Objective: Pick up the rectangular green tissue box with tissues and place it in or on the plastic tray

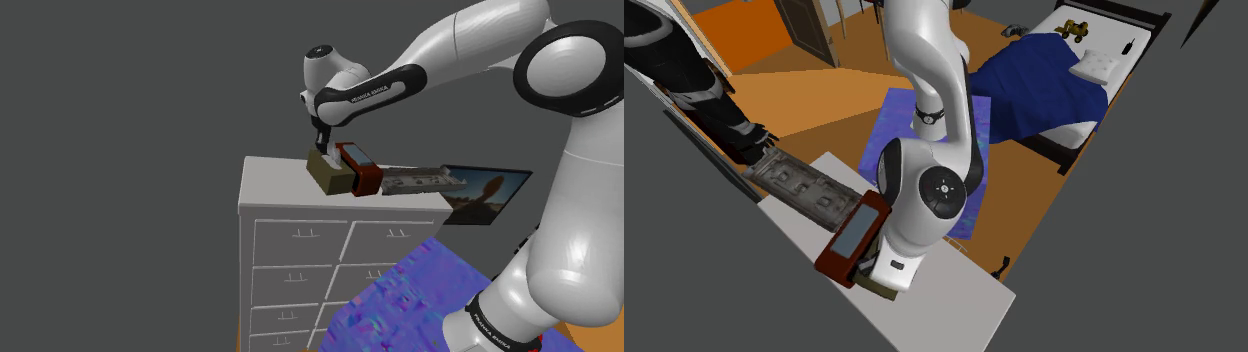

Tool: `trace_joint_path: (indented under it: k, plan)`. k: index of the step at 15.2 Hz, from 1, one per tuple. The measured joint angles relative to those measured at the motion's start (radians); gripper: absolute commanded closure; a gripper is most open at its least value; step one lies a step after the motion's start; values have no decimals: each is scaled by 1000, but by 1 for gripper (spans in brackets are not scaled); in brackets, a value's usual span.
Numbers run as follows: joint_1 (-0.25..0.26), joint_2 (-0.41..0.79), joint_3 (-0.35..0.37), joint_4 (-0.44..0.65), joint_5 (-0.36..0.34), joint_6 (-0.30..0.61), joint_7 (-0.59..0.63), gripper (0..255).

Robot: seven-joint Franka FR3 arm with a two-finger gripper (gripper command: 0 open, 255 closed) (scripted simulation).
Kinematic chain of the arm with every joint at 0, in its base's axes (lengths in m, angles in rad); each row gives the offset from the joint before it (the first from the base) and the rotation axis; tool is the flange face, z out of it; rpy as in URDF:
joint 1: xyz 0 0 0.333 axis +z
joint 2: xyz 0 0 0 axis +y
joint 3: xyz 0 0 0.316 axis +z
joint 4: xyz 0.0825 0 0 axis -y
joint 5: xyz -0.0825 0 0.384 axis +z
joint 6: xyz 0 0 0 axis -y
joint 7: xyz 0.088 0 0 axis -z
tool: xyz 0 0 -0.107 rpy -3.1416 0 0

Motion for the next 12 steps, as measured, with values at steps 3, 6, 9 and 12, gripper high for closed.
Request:
trace_joint_path:
  k: [3,6,9,12]
  plan:
    - [1,0,1,3,1,-3,0,255]
    - [1,0,1,3,1,-6,0,255]
    - [0,-5,1,5,4,-13,-6,255]
    - [0,-24,4,13,14,-40,-21,255]
